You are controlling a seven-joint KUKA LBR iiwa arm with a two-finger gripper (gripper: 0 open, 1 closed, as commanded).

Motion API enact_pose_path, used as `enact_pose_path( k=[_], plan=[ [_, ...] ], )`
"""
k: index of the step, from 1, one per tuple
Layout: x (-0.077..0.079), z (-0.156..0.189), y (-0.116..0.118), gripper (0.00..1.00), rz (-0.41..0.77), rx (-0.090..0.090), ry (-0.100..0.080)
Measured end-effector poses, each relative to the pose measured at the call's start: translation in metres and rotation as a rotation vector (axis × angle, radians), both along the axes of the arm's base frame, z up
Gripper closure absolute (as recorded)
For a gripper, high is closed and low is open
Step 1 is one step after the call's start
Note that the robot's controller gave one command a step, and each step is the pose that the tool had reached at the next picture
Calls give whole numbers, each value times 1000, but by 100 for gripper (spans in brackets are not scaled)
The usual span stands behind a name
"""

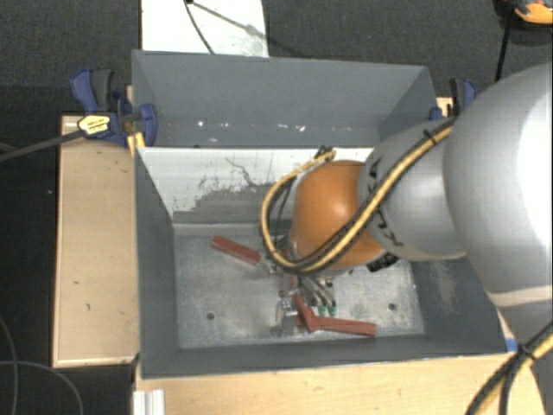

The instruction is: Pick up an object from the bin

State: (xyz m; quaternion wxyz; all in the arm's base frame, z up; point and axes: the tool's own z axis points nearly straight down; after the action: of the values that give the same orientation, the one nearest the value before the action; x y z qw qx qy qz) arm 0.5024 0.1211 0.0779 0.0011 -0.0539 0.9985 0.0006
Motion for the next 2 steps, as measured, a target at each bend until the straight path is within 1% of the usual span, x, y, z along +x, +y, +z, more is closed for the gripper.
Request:
enact_pose_path(
  k=[1,2],
  plan=[
    [35,-7,-3,100,48,0,-1],
    [35,-7,-3,0,46,0,0]
  ],
)
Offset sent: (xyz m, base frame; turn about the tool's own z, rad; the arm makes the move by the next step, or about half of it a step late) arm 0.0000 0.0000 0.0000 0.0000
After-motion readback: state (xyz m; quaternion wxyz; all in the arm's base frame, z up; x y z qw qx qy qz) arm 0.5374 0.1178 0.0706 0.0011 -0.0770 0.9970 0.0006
